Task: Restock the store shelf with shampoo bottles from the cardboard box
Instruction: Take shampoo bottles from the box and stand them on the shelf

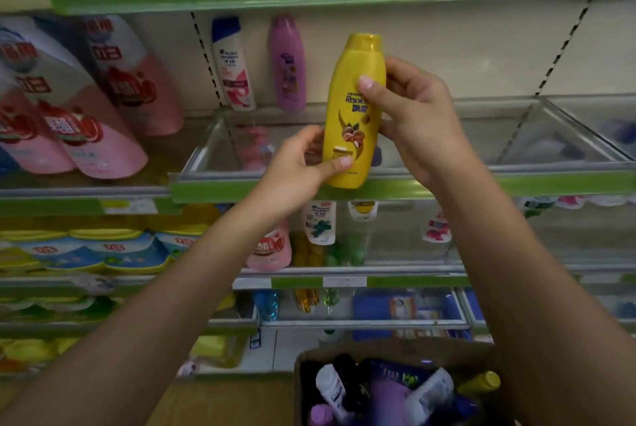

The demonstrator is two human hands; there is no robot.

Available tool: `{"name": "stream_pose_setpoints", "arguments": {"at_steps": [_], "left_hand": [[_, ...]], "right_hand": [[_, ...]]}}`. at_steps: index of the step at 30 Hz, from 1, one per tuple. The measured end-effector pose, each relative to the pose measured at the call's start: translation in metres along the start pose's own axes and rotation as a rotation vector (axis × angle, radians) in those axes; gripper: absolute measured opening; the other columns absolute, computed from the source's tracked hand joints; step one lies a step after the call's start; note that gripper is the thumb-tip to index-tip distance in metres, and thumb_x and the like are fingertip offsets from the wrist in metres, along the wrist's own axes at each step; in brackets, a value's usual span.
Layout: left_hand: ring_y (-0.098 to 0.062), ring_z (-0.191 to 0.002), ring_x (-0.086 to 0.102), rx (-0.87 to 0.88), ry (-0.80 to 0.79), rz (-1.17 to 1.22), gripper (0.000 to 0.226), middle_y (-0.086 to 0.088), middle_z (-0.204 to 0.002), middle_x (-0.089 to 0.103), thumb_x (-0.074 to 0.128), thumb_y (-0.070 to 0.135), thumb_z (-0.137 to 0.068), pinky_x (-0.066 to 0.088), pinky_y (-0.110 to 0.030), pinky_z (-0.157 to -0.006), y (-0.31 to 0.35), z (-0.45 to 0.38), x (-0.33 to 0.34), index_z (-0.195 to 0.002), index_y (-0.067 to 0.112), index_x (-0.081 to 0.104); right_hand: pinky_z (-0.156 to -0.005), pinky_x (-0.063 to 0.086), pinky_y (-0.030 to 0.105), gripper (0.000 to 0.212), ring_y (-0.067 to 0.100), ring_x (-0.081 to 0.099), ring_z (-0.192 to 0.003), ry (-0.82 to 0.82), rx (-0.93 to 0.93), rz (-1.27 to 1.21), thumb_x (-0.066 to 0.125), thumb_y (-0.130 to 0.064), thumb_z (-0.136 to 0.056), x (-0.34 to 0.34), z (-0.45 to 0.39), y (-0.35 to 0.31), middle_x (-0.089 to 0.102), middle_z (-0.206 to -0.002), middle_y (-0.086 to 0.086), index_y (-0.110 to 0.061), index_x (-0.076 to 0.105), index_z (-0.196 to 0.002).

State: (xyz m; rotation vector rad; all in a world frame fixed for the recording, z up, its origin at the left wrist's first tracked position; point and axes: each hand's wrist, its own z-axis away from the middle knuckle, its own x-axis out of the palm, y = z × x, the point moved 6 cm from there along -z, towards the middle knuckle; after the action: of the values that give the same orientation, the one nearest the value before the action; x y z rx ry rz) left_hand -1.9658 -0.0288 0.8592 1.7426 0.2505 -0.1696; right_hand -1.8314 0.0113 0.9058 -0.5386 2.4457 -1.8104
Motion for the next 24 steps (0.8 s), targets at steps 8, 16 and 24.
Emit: {"name": "stream_pose_setpoints", "arguments": {"at_steps": [8, 16, 24], "left_hand": [[-0.004, -0.086, 0.061, 0.022, -0.004, -0.076, 0.033, 0.001, -0.098, 0.064, 0.068, 0.007, -0.084, 0.050, -0.008, -0.070, -0.020, -0.057, -0.007, -0.114, 0.007, 0.055], [-0.017, -0.097, 0.063, -0.014, -0.010, -0.145, 0.031, -0.004, -0.103, 0.065, 0.069, 0.009, -0.084, 0.052, -0.033, -0.091, -0.046, -0.090, -0.004, -0.111, 0.013, 0.054], [-0.023, -0.101, 0.062, 0.019, 0.058, -0.241, 0.034, -0.007, -0.110, 0.064, 0.068, 0.014, -0.085, 0.050, -0.038, -0.091, -0.059, -0.124, -0.006, -0.115, 0.012, 0.052]], "right_hand": [[-0.082, 0.057, 0.036, 0.027, 0.020, 0.067, -0.092, -0.039, -0.055, 0.153, 0.061, -0.008, -0.092, 0.003, -0.047, 0.019, 0.069, -0.098, 0.004, -0.011, 0.059, -0.118], [-0.085, 0.057, 0.033, 0.033, 0.019, 0.067, -0.099, -0.024, -0.066, 0.162, 0.064, -0.005, -0.089, -0.005, -0.069, 0.040, 0.068, -0.105, 0.005, -0.011, 0.058, -0.120], [-0.091, 0.055, 0.037, 0.041, 0.026, 0.064, -0.106, -0.020, -0.118, 0.202, 0.062, -0.004, -0.090, -0.011, -0.102, 0.058, 0.066, -0.114, 0.012, -0.001, 0.052, -0.130]]}}
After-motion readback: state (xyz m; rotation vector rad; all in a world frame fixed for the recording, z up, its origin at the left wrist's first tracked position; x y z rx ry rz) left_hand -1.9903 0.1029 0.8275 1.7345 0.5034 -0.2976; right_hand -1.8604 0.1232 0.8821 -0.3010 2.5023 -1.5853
